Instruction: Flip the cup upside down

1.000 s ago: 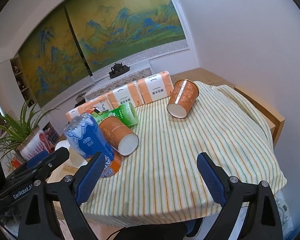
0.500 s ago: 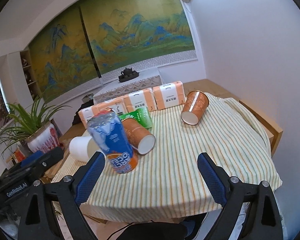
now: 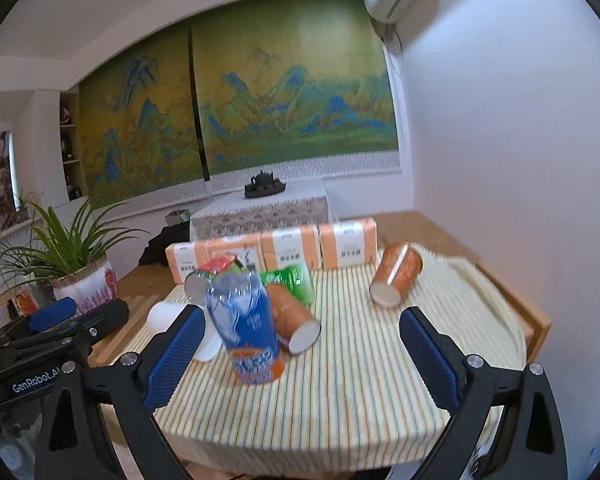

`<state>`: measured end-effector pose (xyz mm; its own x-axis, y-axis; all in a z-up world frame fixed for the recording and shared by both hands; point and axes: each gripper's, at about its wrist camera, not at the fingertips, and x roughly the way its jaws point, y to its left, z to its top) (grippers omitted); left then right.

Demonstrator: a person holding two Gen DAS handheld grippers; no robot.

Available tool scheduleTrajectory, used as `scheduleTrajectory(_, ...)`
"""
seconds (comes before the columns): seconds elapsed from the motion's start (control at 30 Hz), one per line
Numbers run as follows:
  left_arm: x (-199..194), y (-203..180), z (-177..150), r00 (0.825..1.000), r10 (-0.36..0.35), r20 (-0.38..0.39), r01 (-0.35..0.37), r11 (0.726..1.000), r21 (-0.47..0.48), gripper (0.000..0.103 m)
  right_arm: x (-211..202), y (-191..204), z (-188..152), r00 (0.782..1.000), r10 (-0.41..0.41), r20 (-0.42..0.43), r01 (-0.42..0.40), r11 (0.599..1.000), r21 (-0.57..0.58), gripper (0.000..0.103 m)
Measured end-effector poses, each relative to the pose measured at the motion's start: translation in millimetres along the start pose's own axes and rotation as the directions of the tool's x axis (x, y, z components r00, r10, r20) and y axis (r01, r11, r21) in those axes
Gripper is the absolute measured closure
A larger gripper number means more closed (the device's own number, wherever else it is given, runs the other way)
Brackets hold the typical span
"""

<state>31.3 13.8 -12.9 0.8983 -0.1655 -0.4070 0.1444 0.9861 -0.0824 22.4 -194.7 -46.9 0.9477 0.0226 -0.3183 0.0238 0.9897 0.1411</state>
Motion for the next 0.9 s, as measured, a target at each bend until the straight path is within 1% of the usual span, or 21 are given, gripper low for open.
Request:
scheduleTrajectory(0.1, 2.8, 1.7, 1.4, 1.0, 0.024, 0.02, -0.024, 1.0, -0.001, 0.005, 3.3, 0.2, 3.4, 0.999, -0.015, 0.029, 0.015, 1.0, -0.001, 0.006)
scheduleTrajectory(0.23, 4.2, 6.0, -0.4, 0.997, 0.056, 0.044, -0.055, 0.998, -0.022, 0.005, 9.5, -2.4, 5.3, 0.999, -0.004, 0.036, 0.004, 1.0, 0.017, 0.006)
scheduleTrajectory(0.37, 8.0, 10.6, -6.9, 0.997, 0.072, 0.041, -0.07, 0.996, -0.049, 0.005, 10.4, -0.2, 2.6, 0.999, -0.006, 0.054, 0.005, 1.0, 0.012, 0.006)
scheduleTrajectory(0.6, 7.8, 13.3, -14.1, 0.994, 0.103, 0.048, -0.1, 0.994, -0.047, 0.005, 13.7, 3.8, -2.6, 0.998, -0.017, 0.053, 0.019, 1.0, -0.022, 0.006)
scheduleTrajectory(0.9, 2.3, 12.2, -10.9, 0.993, 0.102, 0.058, -0.099, 0.994, -0.042, 0.005, 14.1, -2.1, -3.2, 0.999, -0.014, 0.037, 0.014, 1.0, 0.002, 0.006)
